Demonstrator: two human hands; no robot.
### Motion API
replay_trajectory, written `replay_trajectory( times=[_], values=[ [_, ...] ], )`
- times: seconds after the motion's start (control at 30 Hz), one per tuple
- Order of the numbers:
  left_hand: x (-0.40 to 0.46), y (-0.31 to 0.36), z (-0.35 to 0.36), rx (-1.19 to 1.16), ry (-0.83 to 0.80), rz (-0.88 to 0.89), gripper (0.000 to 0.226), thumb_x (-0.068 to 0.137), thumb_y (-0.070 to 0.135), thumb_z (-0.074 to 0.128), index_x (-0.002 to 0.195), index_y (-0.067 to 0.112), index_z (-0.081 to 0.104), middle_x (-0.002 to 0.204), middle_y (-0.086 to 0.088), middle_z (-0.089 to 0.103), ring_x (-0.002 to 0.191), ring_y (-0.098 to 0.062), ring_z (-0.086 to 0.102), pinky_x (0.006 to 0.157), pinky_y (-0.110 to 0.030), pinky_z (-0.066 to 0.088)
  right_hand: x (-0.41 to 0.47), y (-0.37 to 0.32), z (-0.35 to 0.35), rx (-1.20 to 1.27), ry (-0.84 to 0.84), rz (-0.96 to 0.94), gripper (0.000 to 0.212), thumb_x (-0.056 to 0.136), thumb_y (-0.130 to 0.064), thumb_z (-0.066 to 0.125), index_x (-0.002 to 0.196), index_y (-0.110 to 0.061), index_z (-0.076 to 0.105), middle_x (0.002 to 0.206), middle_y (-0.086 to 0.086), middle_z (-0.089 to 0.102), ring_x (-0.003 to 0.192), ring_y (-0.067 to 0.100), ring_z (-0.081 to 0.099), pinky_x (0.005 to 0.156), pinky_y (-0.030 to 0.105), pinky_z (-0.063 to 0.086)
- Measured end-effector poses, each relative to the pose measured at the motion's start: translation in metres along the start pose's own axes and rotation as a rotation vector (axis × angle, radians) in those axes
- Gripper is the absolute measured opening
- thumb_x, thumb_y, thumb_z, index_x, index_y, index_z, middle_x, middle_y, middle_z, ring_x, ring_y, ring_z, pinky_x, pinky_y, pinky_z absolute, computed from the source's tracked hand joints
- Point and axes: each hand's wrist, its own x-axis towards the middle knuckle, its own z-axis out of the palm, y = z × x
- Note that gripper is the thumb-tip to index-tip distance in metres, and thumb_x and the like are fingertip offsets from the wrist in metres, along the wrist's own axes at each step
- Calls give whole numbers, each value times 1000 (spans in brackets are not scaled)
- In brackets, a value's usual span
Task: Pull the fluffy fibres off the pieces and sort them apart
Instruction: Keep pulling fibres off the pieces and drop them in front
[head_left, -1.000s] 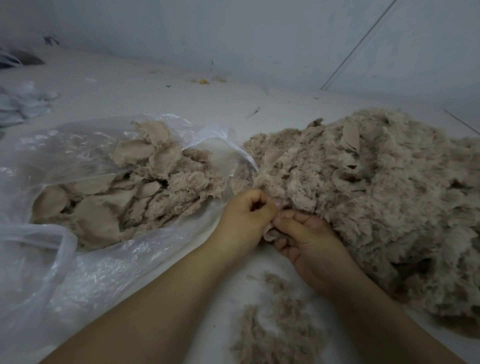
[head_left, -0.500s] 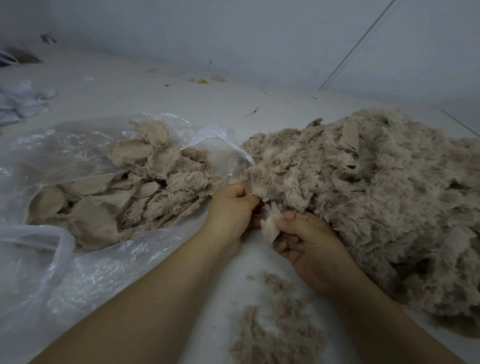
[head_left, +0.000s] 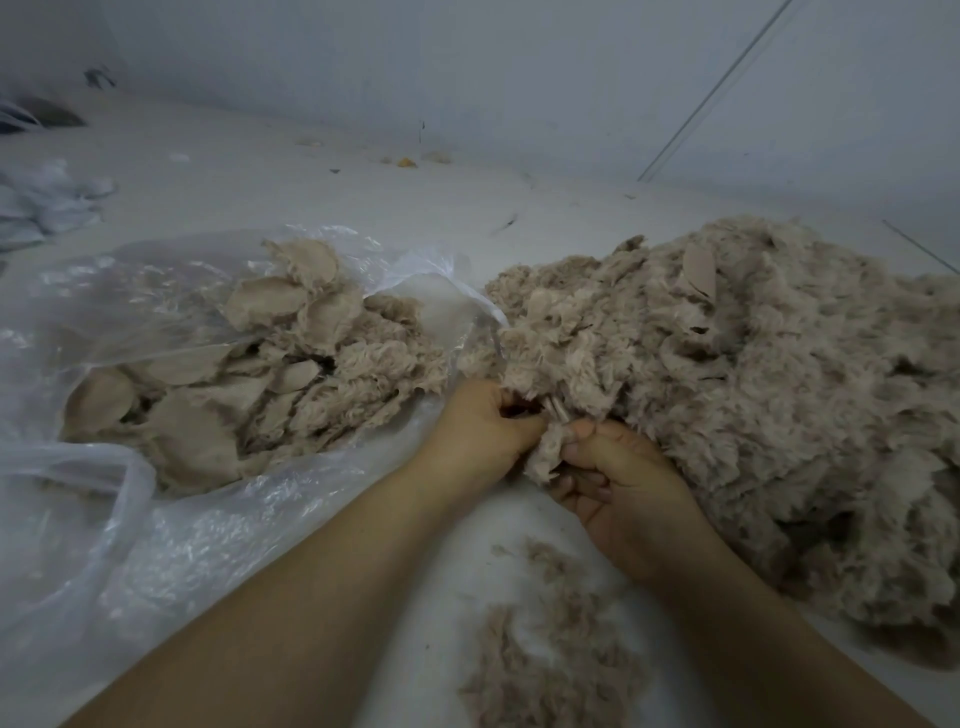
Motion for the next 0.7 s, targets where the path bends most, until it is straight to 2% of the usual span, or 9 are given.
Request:
replay_trajectory(
  times=[0.07, 0.17, 0.23, 0.3, 0.4, 0.5, 0.57, 0.6, 0.7],
  values=[
    [1, -1, -1, 35, 6, 16, 19, 84, -6, 65, 86, 9, 75, 83, -5, 76, 80, -17, 71, 77, -40, 60, 0, 2, -2, -28, -9, -7, 25, 92, 13, 35, 79, 2, 54, 41, -5, 52, 33, 1, 46, 46, 16, 43],
    [2, -2, -4, 84, -14, 27, 19, 77, 4, 74, 92, 16, 75, 89, 4, 76, 87, -11, 71, 79, -28, 58, -2, 2, -1, -98, -64, -21, 27, 90, 15, 34, 77, 3, 55, 42, -2, 54, 37, 3, 50, 58, 27, 45],
    [1, -1, -5, 70, -41, 17, 24, 75, 10, 76, 99, 15, 74, 94, 5, 76, 91, -10, 71, 81, -27, 57, -1, 2, -1, -79, -54, -27, 27, 90, 14, 35, 77, 4, 55, 43, -1, 55, 37, 3, 50, 52, 23, 47],
    [-1, -1, -4, 81, -23, 58, 20, 81, 2, 71, 95, 16, 74, 91, 4, 76, 90, -12, 71, 80, -31, 59, 0, 2, 0, 15, -7, -16, 26, 93, 12, 35, 77, 2, 53, 41, -4, 53, 32, 2, 47, 42, 16, 45],
    [-6, -2, -6, 157, 186, 110, 41, 82, -11, 56, 74, 28, 68, 73, 3, 72, 73, -17, 70, 67, -38, 58, 3, 3, -1, 59, 0, -11, 24, 94, 9, 37, 80, -1, 54, 42, -6, 53, 31, 1, 47, 46, 15, 48],
    [-15, 3, -7, 158, 327, 138, 30, 84, -2, 59, 69, 24, 64, 69, -2, 66, 62, -21, 62, 57, -37, 54, 5, 5, -2, 46, -5, -21, 21, 93, 8, 40, 81, 0, 55, 41, -6, 53, 32, 1, 47, 47, 15, 48],
    [-24, 11, -7, 62, 271, 211, 12, 84, 16, 66, 72, 18, 66, 62, 4, 62, 55, -14, 58, 48, -30, 49, 4, 5, -3, 42, -51, -41, 12, 90, 4, 46, 85, 1, 56, 44, -5, 55, 35, 1, 49, 52, 16, 48],
    [-29, 14, -6, 17, 210, 250, 13, 81, 27, 71, 76, 16, 66, 61, 2, 61, 53, -11, 57, 46, -25, 46, 4, 4, -3, 33, -80, -53, 6, 86, 0, 52, 88, 2, 57, 50, -4, 59, 40, 1, 52, 57, 20, 46],
    [-38, 16, -4, 192, 5, 327, 51, 60, 47, 84, 97, 24, 58, 86, 6, 60, 70, -1, 56, 56, -15, 45, 3, 4, -3, 75, -108, -37, 25, 77, -8, 59, 96, 9, 59, 76, 18, 63, 67, 19, 62, 63, 25, 49]
  ],
)
